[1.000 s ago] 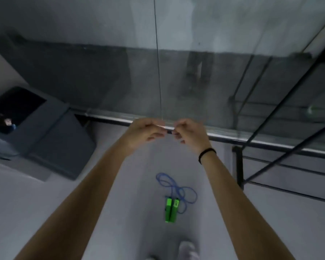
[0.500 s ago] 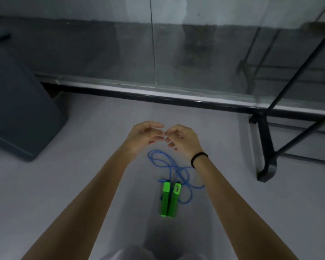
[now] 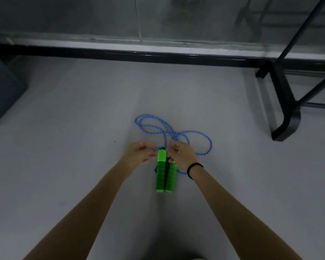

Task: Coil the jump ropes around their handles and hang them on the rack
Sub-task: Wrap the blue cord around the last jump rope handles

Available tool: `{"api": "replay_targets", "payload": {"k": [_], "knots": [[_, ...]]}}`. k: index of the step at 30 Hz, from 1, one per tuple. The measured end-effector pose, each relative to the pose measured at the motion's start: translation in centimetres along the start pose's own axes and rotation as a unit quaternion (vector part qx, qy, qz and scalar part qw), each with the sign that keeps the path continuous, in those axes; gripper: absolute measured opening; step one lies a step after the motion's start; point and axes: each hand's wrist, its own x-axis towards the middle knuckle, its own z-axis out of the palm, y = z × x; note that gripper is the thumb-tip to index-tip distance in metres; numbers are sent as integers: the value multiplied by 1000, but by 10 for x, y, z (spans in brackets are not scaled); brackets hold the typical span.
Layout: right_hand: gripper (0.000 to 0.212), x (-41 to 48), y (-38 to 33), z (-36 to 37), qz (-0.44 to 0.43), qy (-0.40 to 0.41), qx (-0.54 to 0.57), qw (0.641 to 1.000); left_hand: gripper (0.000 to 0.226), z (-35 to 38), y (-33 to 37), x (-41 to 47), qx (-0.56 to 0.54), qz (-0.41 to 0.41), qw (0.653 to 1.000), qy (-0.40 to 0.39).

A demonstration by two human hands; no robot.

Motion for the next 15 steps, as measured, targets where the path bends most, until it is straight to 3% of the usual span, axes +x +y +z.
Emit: {"api": "replay_targets", "payload": {"k": [3, 7, 11, 15], "knots": [[7, 11, 29, 20, 64, 20, -127, 990, 24, 5, -26, 7, 42, -12, 999, -25], [53, 9, 50, 39, 150, 26, -100, 983, 34, 19, -44, 11, 83, -63, 991, -84], [55, 12, 61, 51, 184, 24, -72, 980, 23, 32, -64, 14, 41, -170, 977, -120], [55, 14, 65, 55, 189, 0, -61, 980, 32, 32, -75, 20, 22, -193, 972, -129]]}}
